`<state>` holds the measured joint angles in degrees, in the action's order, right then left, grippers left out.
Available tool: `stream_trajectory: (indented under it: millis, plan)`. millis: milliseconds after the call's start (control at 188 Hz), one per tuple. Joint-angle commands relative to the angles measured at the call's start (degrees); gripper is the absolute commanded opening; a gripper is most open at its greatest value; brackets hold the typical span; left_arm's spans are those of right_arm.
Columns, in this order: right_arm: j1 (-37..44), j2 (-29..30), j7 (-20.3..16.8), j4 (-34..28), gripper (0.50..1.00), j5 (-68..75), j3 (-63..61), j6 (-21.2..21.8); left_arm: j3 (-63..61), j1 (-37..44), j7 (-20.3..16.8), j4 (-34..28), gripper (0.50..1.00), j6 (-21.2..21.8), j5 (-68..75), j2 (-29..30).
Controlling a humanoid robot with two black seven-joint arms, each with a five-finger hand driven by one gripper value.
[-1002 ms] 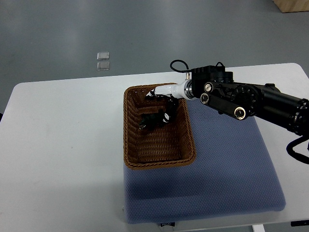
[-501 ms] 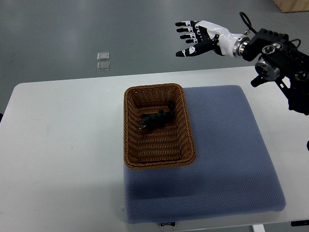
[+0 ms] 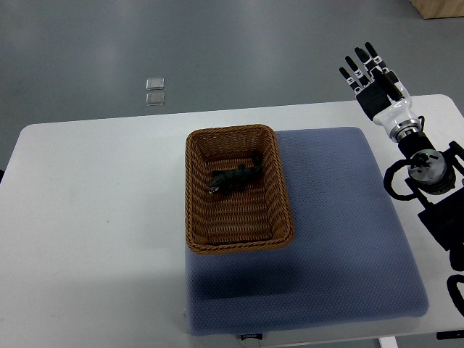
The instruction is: Place crocodile in brown basket with right hand
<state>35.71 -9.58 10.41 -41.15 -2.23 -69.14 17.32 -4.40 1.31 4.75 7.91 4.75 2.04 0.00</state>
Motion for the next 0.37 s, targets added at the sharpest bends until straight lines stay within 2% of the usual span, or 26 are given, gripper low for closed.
stream_trajectory:
  millis: [0,368]
  plan:
    - [-1.2,1.1,0.2,0.0,0.913,4.3,0.0,0.5,0.0,0.0,0.0,0.0,1.0,0.1,0.1,0.0]
    - [-1.9,1.4,0.2,0.5,0.915,4.9,0.0,0.7,-0.1,0.0,0.0,0.0,1.0,0.0,0.0,0.0]
